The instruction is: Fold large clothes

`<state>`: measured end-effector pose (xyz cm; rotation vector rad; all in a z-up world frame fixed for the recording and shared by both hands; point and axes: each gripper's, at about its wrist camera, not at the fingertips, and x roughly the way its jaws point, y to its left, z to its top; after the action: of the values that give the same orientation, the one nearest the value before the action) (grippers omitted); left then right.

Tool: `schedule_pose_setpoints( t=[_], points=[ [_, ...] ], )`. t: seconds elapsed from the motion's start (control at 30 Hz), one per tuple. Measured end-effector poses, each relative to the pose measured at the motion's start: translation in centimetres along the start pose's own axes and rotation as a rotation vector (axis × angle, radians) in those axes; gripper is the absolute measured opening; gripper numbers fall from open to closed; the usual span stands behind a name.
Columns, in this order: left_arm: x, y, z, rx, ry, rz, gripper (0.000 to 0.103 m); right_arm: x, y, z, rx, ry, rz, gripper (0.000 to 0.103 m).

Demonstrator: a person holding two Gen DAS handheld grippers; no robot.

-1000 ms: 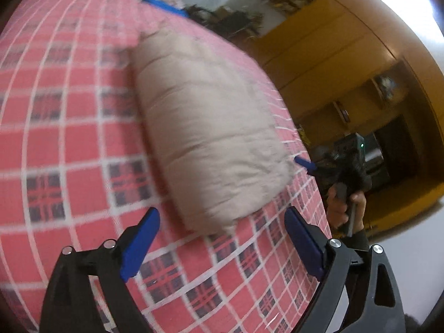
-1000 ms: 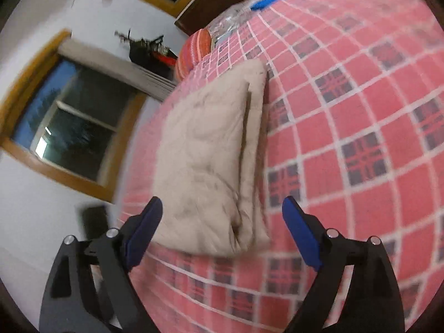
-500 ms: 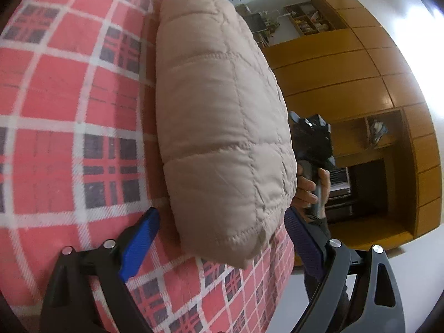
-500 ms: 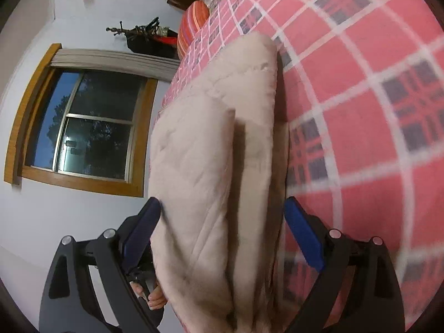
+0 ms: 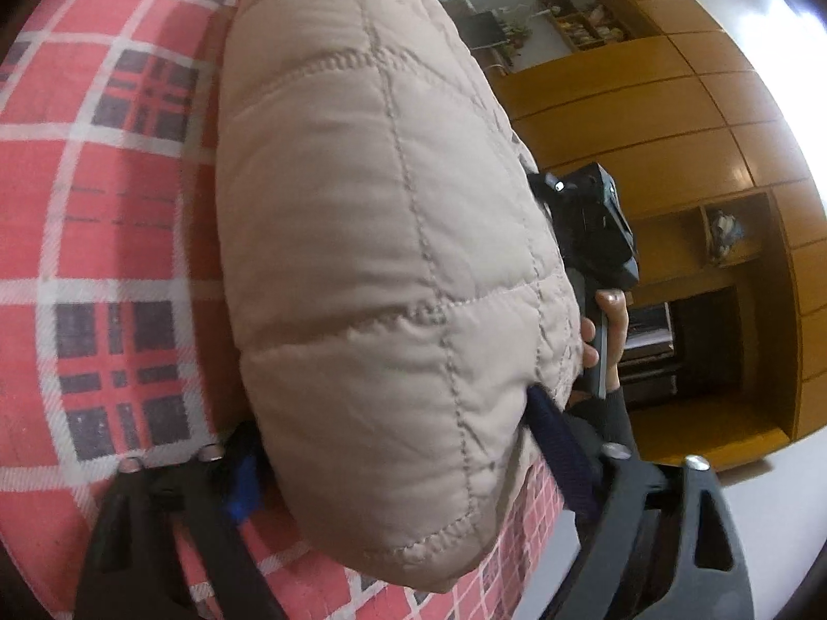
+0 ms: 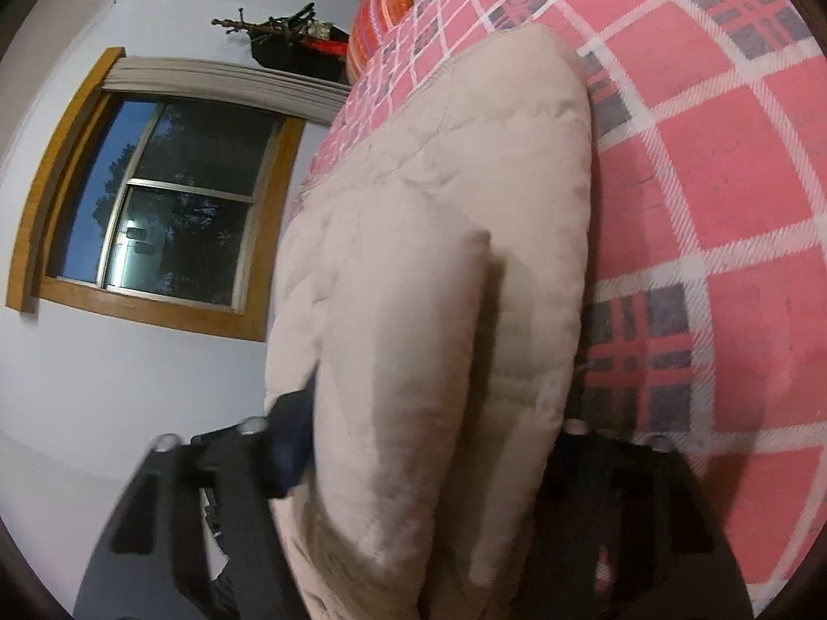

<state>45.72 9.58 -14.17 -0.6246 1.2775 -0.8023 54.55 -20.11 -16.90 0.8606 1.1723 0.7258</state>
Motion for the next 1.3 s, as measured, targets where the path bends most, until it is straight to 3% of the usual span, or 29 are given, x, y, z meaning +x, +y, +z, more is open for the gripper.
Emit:
schedule_pose_setpoints(
  t=[0.17,0.47,0.6,0.8,0.87,1.0,1.07,1.17,1.3],
  points=[
    [-1.0,-1.8,-0.2,0.057,-0.001,0.05,0.062,-0.8,1.2,-1.3,-0.024,-0.036,0.021,0.044],
    [-6.5,-3.6,-2.4,0.104,-0.032,0.067,0.061,1.1,7.2,-5.0,-0.077,-0.07,0.06,0.043],
    [-10.2,-2.4,-5.1,0.11,-0.049,0.075,0.061,4.4,10.5,-8.6,-0.108,-0.043,0.087,0.043],
    [-14.8,1.8,-8.9,0.071,-0.048,0.089,0.062,10.7,12.4,-14.3,-0.121,0.041,0.098,0.043],
    [-15.2,3.5,-9.7,0.055,-0.041,0.097,0.063,13.2,12.1,-15.5,-0.107,0.071,0.086,0.043],
    [-13.8,6.5,-10.4,-0.021,-0.047,0.038,0.072,14.6,10.7,-16.1,-0.05,0.058,0.115,0.049],
    [-13.7,6.6,-10.5,-0.041,-0.061,0.012,0.073,13.7,10.6,-16.4,-0.042,0.046,0.089,0.056],
    [-15.3,5.9,-10.9,-0.008,-0.068,0.045,0.073,11.1,11.5,-16.5,-0.07,0.013,0.025,0.065],
    [-20.7,4.8,-10.9,0.05,-0.195,0.219,0.074,6.3,14.2,-17.1,-0.17,-0.13,-0.135,0.062]
  ],
)
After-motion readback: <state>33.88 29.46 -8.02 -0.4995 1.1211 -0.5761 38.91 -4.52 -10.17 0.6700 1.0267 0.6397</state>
